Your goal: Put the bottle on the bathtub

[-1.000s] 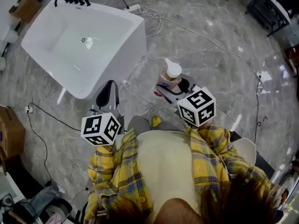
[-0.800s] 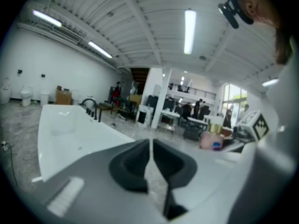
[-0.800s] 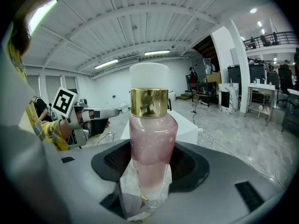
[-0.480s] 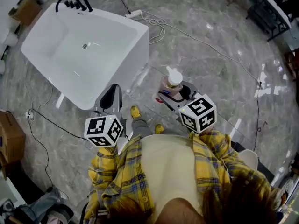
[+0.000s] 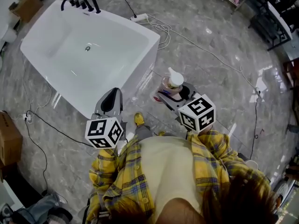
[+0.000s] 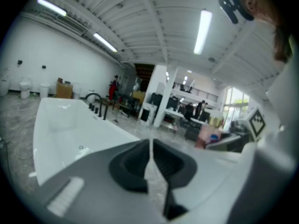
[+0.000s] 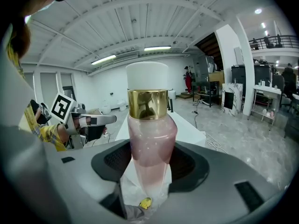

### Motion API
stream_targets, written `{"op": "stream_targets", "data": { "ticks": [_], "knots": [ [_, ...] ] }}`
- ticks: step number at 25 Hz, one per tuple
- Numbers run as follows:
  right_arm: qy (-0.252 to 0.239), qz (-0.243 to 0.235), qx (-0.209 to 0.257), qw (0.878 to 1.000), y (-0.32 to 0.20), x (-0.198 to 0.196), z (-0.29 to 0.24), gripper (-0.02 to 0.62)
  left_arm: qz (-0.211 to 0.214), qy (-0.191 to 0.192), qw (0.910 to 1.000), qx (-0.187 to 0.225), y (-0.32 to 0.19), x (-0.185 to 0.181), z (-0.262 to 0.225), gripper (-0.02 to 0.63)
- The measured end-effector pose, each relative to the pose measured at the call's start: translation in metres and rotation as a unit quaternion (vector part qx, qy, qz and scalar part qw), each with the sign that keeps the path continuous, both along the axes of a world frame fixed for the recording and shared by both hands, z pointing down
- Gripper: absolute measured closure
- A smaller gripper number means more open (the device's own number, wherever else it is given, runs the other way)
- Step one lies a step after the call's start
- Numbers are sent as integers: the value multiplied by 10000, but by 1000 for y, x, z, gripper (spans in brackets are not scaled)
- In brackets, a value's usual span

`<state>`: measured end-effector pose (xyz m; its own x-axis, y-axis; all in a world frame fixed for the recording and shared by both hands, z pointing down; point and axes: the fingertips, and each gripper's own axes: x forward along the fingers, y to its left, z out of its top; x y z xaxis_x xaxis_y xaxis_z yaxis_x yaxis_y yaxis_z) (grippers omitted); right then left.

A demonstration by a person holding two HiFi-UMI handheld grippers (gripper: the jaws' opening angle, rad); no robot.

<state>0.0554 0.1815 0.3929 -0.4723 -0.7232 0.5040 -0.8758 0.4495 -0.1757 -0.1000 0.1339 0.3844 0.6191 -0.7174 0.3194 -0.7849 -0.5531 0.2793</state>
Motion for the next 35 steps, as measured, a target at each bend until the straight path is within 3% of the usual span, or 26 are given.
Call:
{"op": "stream_targets", "data": {
  "ticks": [15, 24, 29, 35],
  "knots": [
    [205, -194, 101, 9995, -90, -49, -12, 348, -303, 113, 9994, -140, -52, -69, 11, 578],
    [198, -189, 46, 9996, -142, -48, 3, 348, -263, 67, 9993, -276, -77, -59, 22, 578],
    [254, -241, 67, 9994, -182, -41, 8, 348, -276, 54, 9995, -111, -104, -52, 19, 578],
    [221, -586, 76, 9980, -234, -34, 16, 348, -644, 119, 9975, -256, -146, -47, 29, 578]
  ]
}}
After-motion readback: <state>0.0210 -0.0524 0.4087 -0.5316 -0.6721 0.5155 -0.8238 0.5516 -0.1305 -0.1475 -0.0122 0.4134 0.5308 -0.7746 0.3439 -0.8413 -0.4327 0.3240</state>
